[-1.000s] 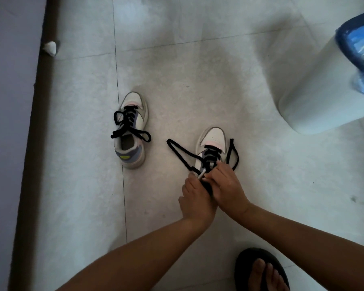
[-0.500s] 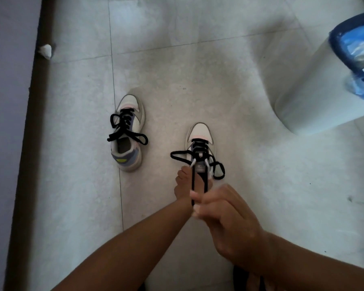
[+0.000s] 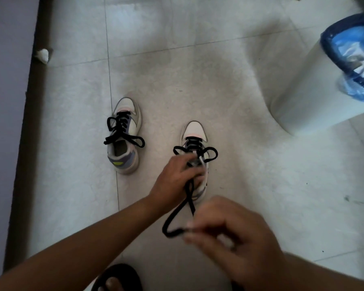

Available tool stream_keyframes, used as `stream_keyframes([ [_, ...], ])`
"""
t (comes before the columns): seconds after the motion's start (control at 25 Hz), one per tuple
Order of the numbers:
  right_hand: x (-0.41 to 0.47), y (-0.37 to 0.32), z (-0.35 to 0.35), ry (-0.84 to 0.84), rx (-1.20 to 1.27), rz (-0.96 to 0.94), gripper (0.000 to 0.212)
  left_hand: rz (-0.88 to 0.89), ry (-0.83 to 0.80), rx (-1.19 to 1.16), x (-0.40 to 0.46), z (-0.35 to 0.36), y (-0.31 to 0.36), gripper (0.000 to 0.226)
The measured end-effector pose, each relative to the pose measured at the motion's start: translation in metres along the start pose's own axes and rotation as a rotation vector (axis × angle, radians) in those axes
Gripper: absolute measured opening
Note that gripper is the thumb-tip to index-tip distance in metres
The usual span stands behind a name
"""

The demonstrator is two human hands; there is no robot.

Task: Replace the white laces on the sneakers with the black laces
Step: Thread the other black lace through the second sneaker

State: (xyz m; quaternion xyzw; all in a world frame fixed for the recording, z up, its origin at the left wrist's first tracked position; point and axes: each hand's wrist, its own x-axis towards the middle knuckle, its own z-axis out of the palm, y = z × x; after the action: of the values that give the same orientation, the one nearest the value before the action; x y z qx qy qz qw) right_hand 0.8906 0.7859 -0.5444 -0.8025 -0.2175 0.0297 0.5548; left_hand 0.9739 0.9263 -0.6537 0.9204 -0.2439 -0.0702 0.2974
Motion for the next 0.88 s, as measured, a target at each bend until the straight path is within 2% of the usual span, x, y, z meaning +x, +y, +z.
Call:
stream_keyframes([
  [0.04, 0.001, 0.018, -0.007, 0.065, 0.013, 0.028, 0.019, 0.089, -0.052, 0.012, -0.006, -0.011, -0.003, 0.03],
  [0.08, 0.01, 0.025, -0.018, 0.086, 0.069, 0.152, 0.032, 0.145, -0.13, -0.022, -0.011, -0.024, -0.001, 0.03],
  [0.12, 0.013, 0.039, -0.024, 0.095, 0.111, 0.325, 0.037, 0.191, -0.135, -0.044, -0.016, -0.03, 0.001, 0.031],
  [0.16, 0.016, 0.053, -0.025, 0.138, 0.15, 0.519, 0.034, 0.225, -0.116, -0.042, -0.02, -0.036, 0.007, 0.034],
  [0.24, 0.025, 0.072, -0.017, 0.225, 0.399, 0.927, 0.013, 0.294, -0.043, -0.071, -0.029, -0.046, 0.023, 0.038],
  [0.32, 0.035, 0.088, -0.003, 0.167, 0.745, 1.266, 0.031, 0.384, 0.052, -0.103, -0.038, -0.052, 0.034, 0.035],
  [0.36, 0.038, 0.095, 0.004, 0.122, 0.898, 1.334, 0.039, 0.446, 0.055, -0.129, -0.045, -0.054, 0.042, 0.029],
  [0.4, 0.042, 0.099, 0.01, 0.112, 1.016, 1.353, 0.043, 0.509, -0.008, -0.141, -0.053, -0.053, 0.048, 0.023],
  [0.44, 0.047, 0.102, 0.013, 0.128, 1.085, 1.348, 0.043, 0.558, -0.089, -0.097, -0.06, -0.052, 0.053, 0.029],
  [0.48, 0.051, 0.105, 0.016, 0.153, 1.105, 1.344, 0.042, 0.56, -0.202, -0.005, -0.065, -0.048, 0.054, 0.05],
  [0.52, 0.054, 0.107, 0.017, 0.173, 1.091, 1.341, 0.039, 0.474, -0.317, 0.113, -0.068, -0.043, 0.05, 0.069],
  [0.56, 0.056, 0.107, 0.016, 0.177, 1.073, 1.344, 0.036, 0.295, -0.377, 0.182, -0.066, -0.041, 0.045, 0.079],
  [0.64, 0.054, 0.106, 0.015, 0.16, 1.019, 1.354, 0.032, -0.14, -0.324, 0.19, -0.053, -0.031, 0.03, 0.068],
  [0.68, 0.052, 0.105, 0.014, 0.15, 0.991, 1.356, 0.031, -0.303, -0.274, 0.166, -0.041, -0.022, 0.022, 0.062],
  [0.8, 0.048, 0.096, 0.016, 0.133, 0.832, 1.316, 0.029, -0.566, -0.233, 0.109, -0.003, 0.016, 0.015, 0.063],
  [0.88, 0.046, 0.087, 0.018, 0.152, 0.698, 1.23, 0.032, -0.701, -0.174, 0.136, 0.016, 0.04, 0.02, 0.044],
])
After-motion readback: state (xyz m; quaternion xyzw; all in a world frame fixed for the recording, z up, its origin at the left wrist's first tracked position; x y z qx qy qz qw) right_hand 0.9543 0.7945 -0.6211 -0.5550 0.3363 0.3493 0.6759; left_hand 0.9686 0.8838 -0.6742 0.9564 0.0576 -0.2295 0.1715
